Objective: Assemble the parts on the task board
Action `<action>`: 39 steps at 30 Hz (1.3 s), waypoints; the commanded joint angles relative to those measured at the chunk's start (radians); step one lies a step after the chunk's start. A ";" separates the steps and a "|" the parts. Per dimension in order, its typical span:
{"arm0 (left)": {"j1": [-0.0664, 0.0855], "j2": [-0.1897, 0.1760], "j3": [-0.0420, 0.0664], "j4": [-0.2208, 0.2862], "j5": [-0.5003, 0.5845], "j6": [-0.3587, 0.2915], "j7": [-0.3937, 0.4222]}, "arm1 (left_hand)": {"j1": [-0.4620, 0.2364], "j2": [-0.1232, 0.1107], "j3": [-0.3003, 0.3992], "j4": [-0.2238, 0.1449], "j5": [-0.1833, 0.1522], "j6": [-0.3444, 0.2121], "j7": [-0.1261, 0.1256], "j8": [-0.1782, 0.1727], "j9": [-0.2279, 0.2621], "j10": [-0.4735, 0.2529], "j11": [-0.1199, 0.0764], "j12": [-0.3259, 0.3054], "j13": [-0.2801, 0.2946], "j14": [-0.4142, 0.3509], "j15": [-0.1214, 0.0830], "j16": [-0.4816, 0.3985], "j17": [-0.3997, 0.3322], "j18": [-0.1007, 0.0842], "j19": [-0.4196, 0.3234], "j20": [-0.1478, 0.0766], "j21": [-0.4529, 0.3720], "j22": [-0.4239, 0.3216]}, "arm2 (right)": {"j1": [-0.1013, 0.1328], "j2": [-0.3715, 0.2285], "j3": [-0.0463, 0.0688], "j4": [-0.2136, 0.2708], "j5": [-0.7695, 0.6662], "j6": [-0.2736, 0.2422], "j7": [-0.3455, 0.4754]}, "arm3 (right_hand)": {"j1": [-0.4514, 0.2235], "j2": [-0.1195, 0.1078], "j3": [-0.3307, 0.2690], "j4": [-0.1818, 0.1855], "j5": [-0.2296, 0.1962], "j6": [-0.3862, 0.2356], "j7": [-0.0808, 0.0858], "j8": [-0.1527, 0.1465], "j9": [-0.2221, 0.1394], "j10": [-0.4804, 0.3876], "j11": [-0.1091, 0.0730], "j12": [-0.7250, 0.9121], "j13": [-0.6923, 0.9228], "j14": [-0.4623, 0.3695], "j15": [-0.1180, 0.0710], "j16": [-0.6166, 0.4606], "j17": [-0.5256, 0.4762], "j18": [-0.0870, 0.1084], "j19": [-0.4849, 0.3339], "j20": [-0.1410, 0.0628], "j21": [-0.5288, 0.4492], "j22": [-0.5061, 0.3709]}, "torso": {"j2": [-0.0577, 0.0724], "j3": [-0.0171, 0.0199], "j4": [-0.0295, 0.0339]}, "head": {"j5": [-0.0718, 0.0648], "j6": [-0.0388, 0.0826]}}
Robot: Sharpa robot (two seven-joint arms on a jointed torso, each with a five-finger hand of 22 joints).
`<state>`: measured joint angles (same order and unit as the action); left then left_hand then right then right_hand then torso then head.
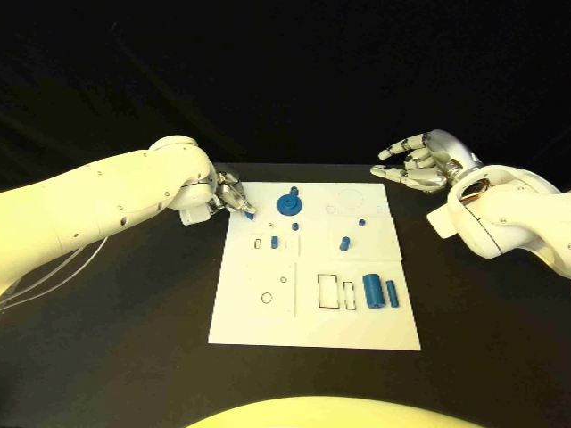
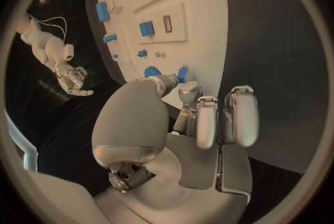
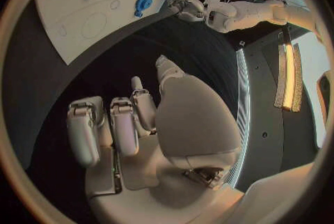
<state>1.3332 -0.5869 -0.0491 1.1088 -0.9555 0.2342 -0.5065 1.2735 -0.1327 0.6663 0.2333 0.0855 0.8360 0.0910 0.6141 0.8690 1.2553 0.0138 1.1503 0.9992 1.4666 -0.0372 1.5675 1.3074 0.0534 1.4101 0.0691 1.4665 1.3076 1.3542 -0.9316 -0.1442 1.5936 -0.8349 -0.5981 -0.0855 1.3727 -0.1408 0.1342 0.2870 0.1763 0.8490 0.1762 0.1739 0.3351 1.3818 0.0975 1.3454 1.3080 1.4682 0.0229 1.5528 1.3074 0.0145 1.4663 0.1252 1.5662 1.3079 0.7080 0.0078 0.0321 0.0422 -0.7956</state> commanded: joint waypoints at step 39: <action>-0.060 -0.177 -0.025 0.353 -0.066 -0.183 0.034 | -0.129 -0.031 0.285 -0.228 0.023 0.005 -0.014 0.069 0.027 0.015 -0.012 -0.024 -0.042 0.104 -0.015 0.003 0.263 -0.010 0.026 -0.008 0.018 0.098 | -0.003 -0.007 -0.003 -0.002 -0.008 0.017 0.012 | -0.011 -0.002 0.004 0.001 0.008 -0.008 0.000 0.006 -0.002 0.003 -0.007 0.005 0.064 0.088 -0.008 -0.004 0.203 -0.014 0.104 -0.007 0.005 0.263 | 0.002 -0.0005 0.0004 | 0.019 -0.003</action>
<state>1.2738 -0.7652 -0.0739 1.4578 -0.9737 0.0574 -0.4852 1.1507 -0.1675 0.8014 0.1503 0.1037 0.8410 0.0869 0.6801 0.8947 1.2657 0.0001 1.1221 0.9566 1.4668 -0.0447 1.5675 1.3073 0.0534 1.4312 0.0628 1.4785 1.3078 1.3515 -0.9376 -0.1469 1.5907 -0.8347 -0.5946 -0.0855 1.3727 -0.1408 0.1342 0.2869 0.1820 0.8490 0.1762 0.1738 0.3343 1.3818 0.0975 1.3454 1.3075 1.4682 0.0229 1.5528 1.3073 0.0145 1.4663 0.1252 1.5662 1.3074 0.7096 0.0064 0.0328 0.0606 -0.7981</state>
